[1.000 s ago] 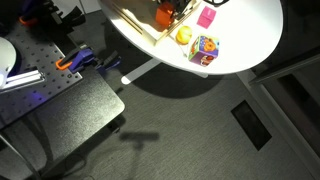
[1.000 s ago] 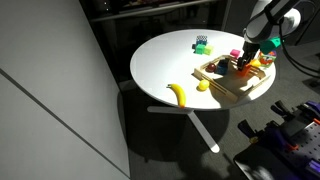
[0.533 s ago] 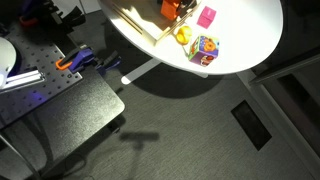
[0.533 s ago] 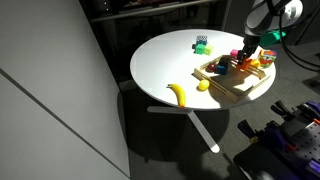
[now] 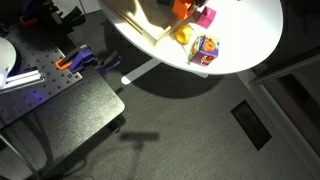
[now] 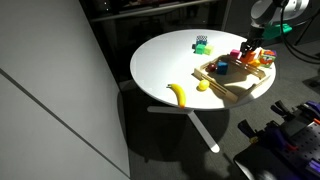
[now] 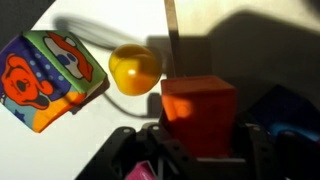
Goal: Remove the orange toy block from the box
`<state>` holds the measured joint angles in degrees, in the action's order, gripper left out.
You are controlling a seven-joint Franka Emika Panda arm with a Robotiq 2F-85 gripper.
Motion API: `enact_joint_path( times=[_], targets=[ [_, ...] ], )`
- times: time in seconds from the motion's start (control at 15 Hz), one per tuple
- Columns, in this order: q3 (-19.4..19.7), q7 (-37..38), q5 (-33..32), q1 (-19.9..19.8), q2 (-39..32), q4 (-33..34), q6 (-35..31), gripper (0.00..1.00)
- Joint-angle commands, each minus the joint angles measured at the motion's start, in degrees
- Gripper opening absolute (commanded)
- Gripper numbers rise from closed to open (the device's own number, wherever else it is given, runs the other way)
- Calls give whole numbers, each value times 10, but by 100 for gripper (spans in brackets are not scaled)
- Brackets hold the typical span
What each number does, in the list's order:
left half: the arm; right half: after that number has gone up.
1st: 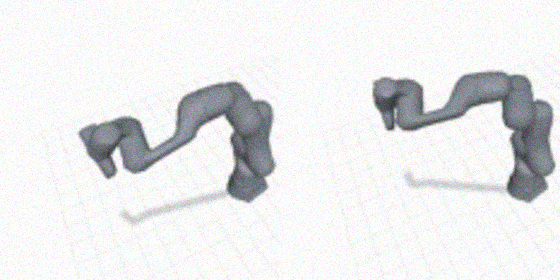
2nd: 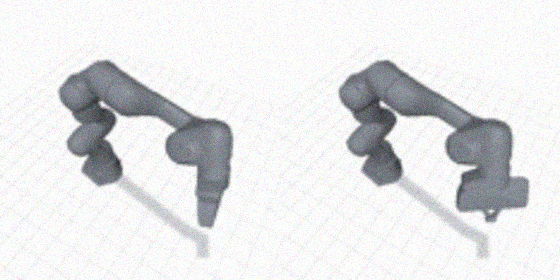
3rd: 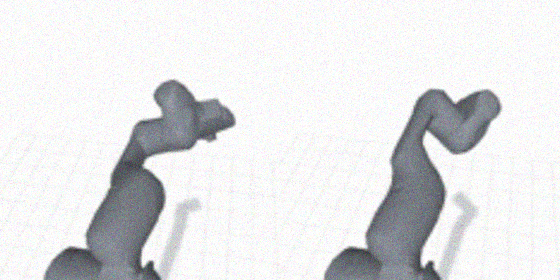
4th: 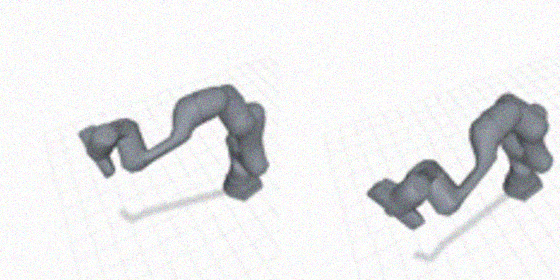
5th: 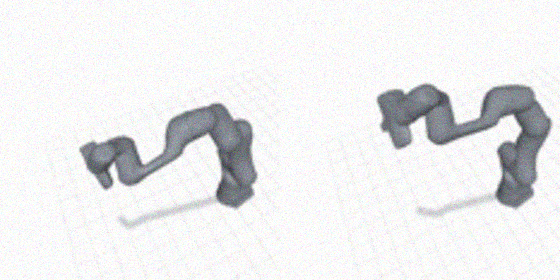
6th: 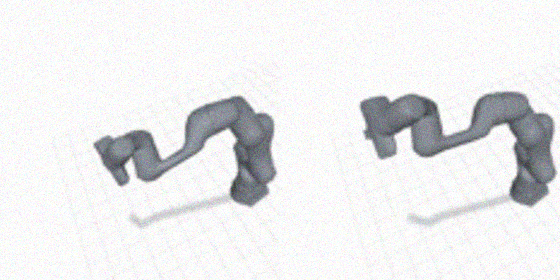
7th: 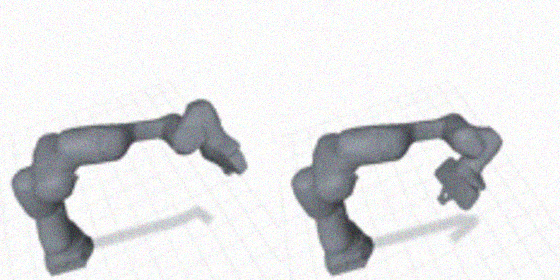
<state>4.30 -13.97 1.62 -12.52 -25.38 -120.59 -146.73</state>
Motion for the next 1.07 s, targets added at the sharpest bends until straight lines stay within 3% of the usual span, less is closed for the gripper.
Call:
enact_joint_path(
  times=[0.0, 0.2, 0.27, 0.33, 0.53, 1.0],
  targets=[
    [9, 30, 13, -7, -9, 34, 28, 27],
    [17, 51, 15, -9, -18, 52, 37, 27],
    [19, 58, 14, -9, -22, 57, 41, 68],
    [21, 62, 14, -9, -25, 60, 44, 79],
    [24, 75, 11, -7, -34, 69, 50, 99],
    [12, 52, 14, -13, -27, 63, 94, 100]
  ],
)
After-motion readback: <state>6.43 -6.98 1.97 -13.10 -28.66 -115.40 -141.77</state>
